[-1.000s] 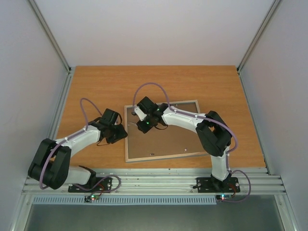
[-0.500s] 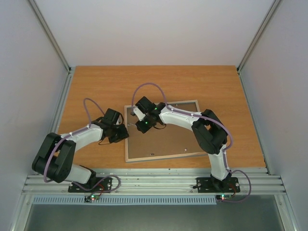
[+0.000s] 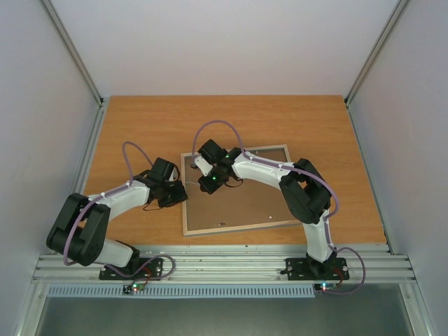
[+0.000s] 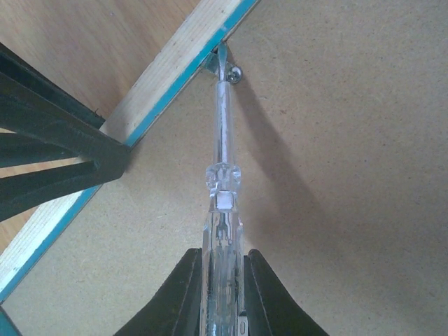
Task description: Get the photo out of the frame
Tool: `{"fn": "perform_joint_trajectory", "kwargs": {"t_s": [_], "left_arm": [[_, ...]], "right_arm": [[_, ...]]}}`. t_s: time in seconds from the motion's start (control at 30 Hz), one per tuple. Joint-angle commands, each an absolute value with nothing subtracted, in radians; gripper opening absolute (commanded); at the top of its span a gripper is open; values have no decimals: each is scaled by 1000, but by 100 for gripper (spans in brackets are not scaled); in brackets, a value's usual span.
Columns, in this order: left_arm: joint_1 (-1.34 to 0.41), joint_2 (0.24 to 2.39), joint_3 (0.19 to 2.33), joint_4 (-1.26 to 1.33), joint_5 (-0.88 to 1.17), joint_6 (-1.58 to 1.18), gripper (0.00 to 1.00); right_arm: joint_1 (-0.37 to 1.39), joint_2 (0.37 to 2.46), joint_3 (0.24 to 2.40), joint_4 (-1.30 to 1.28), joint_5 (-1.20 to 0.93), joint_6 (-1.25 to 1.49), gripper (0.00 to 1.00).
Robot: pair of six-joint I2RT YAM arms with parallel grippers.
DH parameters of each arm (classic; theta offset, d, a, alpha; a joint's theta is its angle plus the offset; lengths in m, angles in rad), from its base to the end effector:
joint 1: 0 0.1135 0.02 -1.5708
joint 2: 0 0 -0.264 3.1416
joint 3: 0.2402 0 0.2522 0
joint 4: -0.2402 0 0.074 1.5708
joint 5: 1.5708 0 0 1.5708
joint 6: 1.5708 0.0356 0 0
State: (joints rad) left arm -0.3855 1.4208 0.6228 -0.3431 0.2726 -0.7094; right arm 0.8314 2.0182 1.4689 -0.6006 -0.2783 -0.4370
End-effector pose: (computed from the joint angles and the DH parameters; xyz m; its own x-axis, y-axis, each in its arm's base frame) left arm 0.2184 -0.0990 0.1426 -0.9427 -0.2944 -0.1567 -0.1951 0.8678 -0.4571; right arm 0.2749 0.3159 0.1760 -0.2246 -0.8501 -0.4763 -0.9725 0.2265 0.0543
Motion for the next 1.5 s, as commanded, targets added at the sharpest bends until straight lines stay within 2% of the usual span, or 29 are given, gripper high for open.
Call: {"fn": "perform_joint_trajectory", "kwargs": {"t_s": [0.0,0.5,0.97,1.47], "left_arm": [[-379,1424,624,-315,272,-736,9],[-379,1421,624,-325,266,-742,8],[-379,1389,605,-360,224,-797,7],[-379,1300,517,-348,170,-995,3]], "right_arm": [[834,2037,1491,-682,-325,-468,1],[836,2030,1482,-758,-310,-500,1],[824,1906,1367,-709,-272,-502,1],[720,1640,1078,-439,-298,-458,1]]}}
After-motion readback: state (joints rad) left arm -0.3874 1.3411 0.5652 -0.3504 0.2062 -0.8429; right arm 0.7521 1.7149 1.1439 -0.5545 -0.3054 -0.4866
